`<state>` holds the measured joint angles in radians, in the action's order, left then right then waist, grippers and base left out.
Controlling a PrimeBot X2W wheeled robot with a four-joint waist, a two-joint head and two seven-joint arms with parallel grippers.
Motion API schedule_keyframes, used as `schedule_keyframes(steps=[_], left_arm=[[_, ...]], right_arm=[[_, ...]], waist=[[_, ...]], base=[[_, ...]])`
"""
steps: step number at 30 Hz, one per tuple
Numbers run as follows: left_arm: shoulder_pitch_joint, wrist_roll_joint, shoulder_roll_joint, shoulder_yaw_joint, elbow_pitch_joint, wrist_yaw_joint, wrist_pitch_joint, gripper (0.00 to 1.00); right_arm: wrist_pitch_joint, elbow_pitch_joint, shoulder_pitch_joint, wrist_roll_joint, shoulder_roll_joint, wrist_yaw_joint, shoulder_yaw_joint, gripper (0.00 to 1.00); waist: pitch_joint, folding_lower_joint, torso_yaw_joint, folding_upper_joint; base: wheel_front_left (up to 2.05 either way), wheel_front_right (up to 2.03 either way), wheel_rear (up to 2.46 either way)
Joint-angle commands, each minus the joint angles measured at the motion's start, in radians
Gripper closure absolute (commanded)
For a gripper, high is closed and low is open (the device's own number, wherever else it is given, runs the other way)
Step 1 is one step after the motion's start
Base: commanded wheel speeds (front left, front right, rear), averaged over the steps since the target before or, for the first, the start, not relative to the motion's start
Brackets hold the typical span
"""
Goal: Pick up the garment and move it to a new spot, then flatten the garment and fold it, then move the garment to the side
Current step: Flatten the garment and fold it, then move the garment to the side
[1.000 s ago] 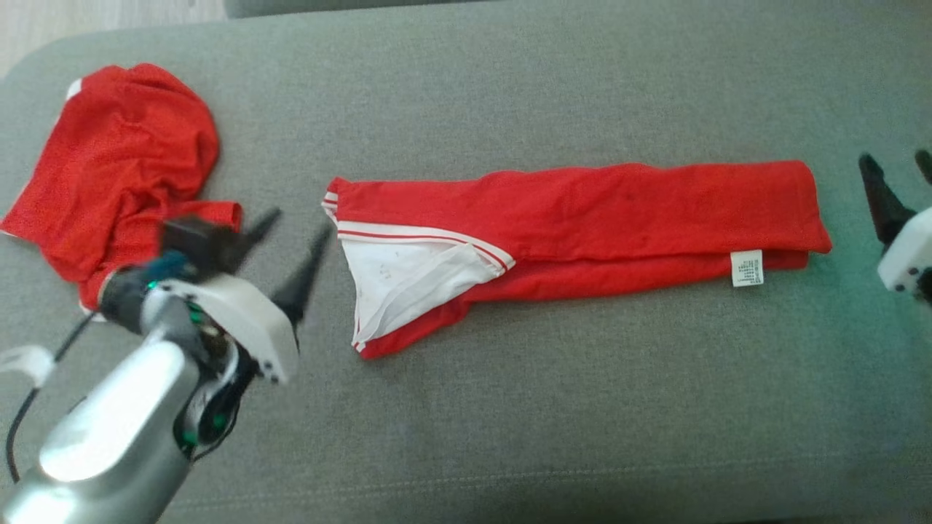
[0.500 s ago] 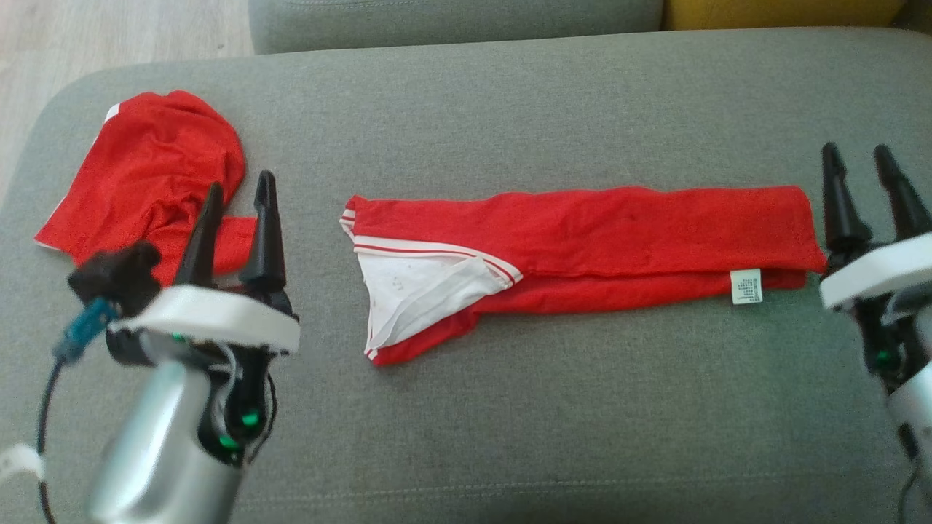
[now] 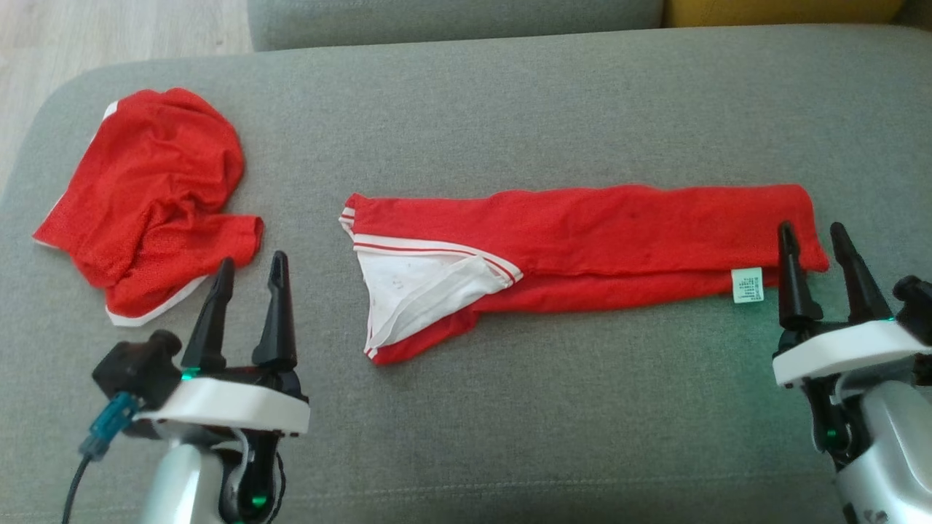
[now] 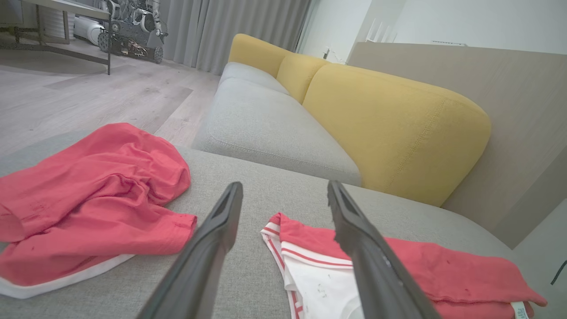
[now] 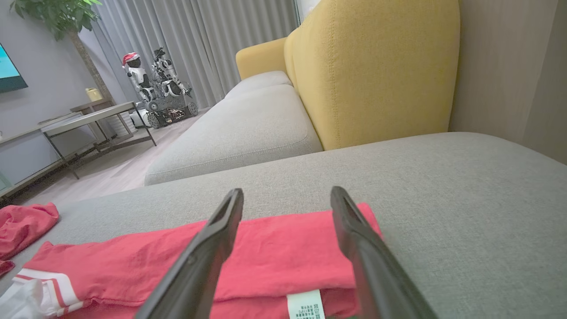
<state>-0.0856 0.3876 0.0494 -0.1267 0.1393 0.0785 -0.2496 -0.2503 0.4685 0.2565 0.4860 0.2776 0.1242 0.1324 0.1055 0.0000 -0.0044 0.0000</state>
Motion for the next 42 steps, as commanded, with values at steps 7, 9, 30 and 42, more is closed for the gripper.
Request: schedule_keyframes(steps=[7,9,30,42], left_arm=[[-0.055,0.007,0.001,0.031,-0.033,0.016,-0.012,0.0],[-0.059,0.006,0.001,0.028,-0.031,0.016,-0.012,0.0],[-0.128,0.014,0.001,-0.017,-0.007,0.01,-0.012,0.0],[-0.13,0.012,0.001,-0.012,-0.009,0.004,-0.012,0.0]], right_arm=[[0.079,-0.004,0.048,-0.027,-0.022,0.007,-0.074,0.0],[0.095,0.013,0.061,-0.026,-0.027,0.007,-0.09,0.0],[0.258,0.429,0.31,-0.088,-0.013,0.007,-0.304,0.0],[0.334,0.526,0.338,-0.059,-0.022,0.007,-0.239,1.0]], waist=[[0.036,0.0,0.015,0.0],[0.043,0.0,0.018,0.0],[0.148,0.0,0.093,0.0],[0.144,0.0,0.087,0.0]], base=[[0.0,0.0,0.0],[0.0,0.0,0.0],[0.0,0.0,0.0],[0.0,0.0,0.0]])
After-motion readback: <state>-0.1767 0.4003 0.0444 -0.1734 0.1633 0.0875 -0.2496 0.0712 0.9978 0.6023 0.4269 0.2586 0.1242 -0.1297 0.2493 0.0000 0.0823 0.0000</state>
